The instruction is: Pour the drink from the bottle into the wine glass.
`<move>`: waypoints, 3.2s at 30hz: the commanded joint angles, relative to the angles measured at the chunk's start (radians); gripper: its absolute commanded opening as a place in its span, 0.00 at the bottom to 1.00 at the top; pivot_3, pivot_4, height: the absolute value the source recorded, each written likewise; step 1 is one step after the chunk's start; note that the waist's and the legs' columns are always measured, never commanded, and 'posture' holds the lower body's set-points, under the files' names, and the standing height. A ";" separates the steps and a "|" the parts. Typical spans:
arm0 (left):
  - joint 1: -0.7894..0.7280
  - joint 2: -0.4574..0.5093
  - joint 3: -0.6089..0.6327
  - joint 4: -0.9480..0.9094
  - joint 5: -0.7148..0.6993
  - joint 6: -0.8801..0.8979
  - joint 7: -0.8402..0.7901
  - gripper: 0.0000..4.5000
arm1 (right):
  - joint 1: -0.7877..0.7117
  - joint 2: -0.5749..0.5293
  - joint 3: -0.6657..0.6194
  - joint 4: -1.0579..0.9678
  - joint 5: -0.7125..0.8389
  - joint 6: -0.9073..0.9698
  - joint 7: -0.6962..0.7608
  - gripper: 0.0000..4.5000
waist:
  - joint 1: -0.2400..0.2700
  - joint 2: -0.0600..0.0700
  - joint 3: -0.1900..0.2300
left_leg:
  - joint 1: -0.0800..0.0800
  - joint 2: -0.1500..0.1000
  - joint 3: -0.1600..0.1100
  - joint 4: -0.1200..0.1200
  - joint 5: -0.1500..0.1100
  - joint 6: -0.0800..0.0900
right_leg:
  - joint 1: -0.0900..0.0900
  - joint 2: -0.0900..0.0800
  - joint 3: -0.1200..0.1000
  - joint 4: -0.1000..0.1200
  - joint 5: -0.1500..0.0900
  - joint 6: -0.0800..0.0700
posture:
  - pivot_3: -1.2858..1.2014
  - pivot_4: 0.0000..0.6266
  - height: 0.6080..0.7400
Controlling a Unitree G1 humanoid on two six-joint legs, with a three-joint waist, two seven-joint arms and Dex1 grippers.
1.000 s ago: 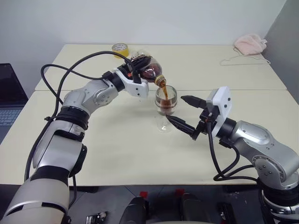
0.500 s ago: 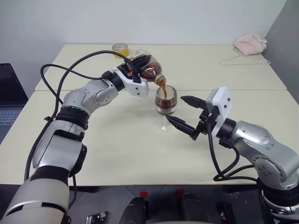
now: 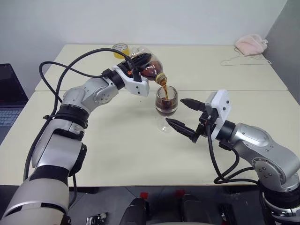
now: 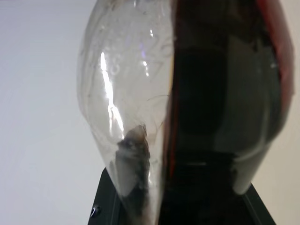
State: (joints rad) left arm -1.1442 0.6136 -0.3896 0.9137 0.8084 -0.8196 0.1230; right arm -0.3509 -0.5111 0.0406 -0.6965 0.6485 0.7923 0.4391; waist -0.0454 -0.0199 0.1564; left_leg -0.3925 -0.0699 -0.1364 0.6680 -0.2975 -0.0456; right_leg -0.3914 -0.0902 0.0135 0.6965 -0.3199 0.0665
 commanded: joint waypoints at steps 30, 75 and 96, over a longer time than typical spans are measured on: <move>-0.017 0.010 0.010 -0.031 -0.027 -0.020 0.008 0.20 | -0.003 0.003 0.001 -0.042 0.002 -0.014 -0.003 1.00 | 0.000 0.000 0.000 | -0.001 0.000 0.000 0.001 0.000 0.000 | 0.000 0.000 0.000 0.000 0.000 0.000 | 0.52 0.24 1.00; 0.569 -0.282 0.531 -0.539 -0.970 0.787 -0.415 0.20 | 0.002 -0.038 0.009 -0.057 0.006 -0.080 0.092 1.00 | -0.011 0.000 -0.001 | -0.007 0.007 -0.001 0.009 0.000 0.000 | -0.005 -0.001 -0.001 0.003 0.000 0.000 | 0.52 0.24 1.00; 0.491 -0.292 0.600 -0.278 -0.964 0.704 -0.357 0.20 | -0.056 -0.084 -0.024 -0.076 0.116 -0.049 0.117 1.00 | -0.002 -0.002 -0.002 | -0.007 0.007 -0.002 0.009 0.000 0.000 | -0.002 -0.001 -0.003 0.001 0.000 0.000 | 0.52 0.24 1.00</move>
State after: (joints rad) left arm -0.6213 0.3102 0.2013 0.6400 -0.1594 -0.0773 -0.2445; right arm -0.3858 -0.5905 0.0400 -0.7542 0.7666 0.7563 0.5628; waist -0.0474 -0.0215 0.1547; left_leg -0.3994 -0.0628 -0.1384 0.6773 -0.2976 -0.0457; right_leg -0.3936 -0.0907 0.0108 0.6980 -0.3198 0.0663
